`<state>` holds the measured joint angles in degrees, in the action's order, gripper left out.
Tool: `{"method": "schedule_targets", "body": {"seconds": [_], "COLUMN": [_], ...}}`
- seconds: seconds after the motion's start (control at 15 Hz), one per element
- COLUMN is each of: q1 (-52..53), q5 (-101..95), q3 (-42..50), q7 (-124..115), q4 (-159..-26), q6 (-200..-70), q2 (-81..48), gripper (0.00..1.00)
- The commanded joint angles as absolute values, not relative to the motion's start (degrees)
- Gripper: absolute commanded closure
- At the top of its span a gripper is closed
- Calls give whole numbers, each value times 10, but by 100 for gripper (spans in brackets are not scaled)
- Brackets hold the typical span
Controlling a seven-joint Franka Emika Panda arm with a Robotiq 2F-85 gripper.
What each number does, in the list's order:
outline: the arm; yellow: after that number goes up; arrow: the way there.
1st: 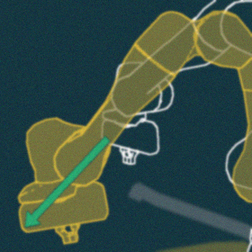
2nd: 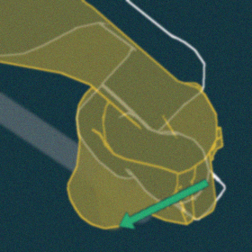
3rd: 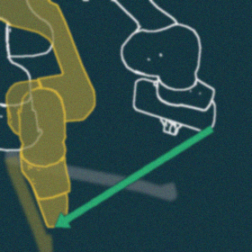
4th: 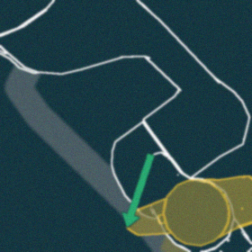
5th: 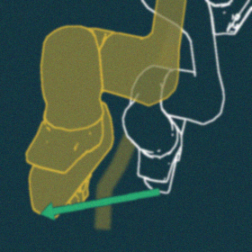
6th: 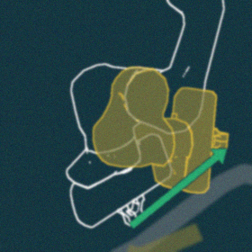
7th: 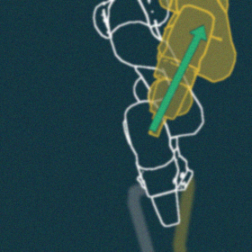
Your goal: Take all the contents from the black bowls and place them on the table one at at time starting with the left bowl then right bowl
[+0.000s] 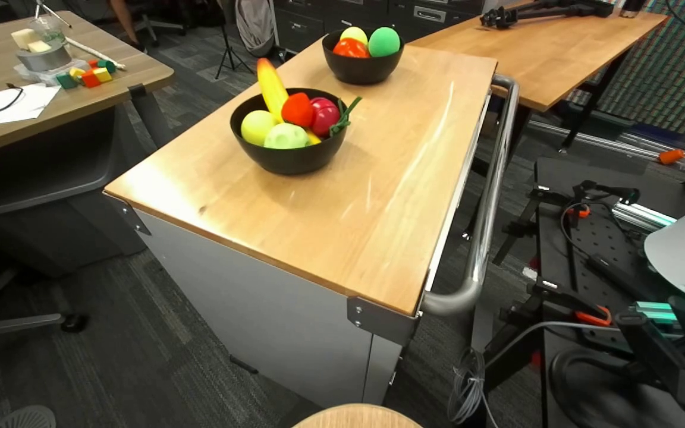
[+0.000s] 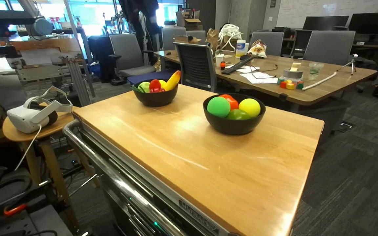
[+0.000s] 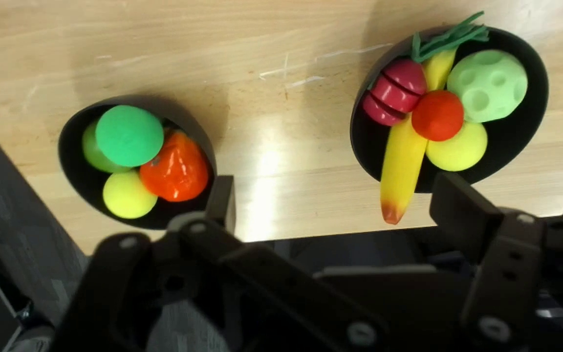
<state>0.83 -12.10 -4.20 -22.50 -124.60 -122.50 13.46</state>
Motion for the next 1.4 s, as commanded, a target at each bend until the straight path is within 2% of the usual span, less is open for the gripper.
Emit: {"method": "schedule_targets", "body": {"seconds": [0.0,0.07,0.4,0.87,1.33], "q1": [-4,-1,4,22,28], "q5": [-51,-85,-59,112,113], "q3": [-27,-32,-27,-36,-54], "q7": [-261,-243,-221,-7,64], "q4": [-1208,-1245,-1239,-1215,-1181], "q6": [-1325,-1287,-1307,-1349,-1328], "q2": [3,70,29,-45,-95], "gripper": [0,0,0,0,0]}}
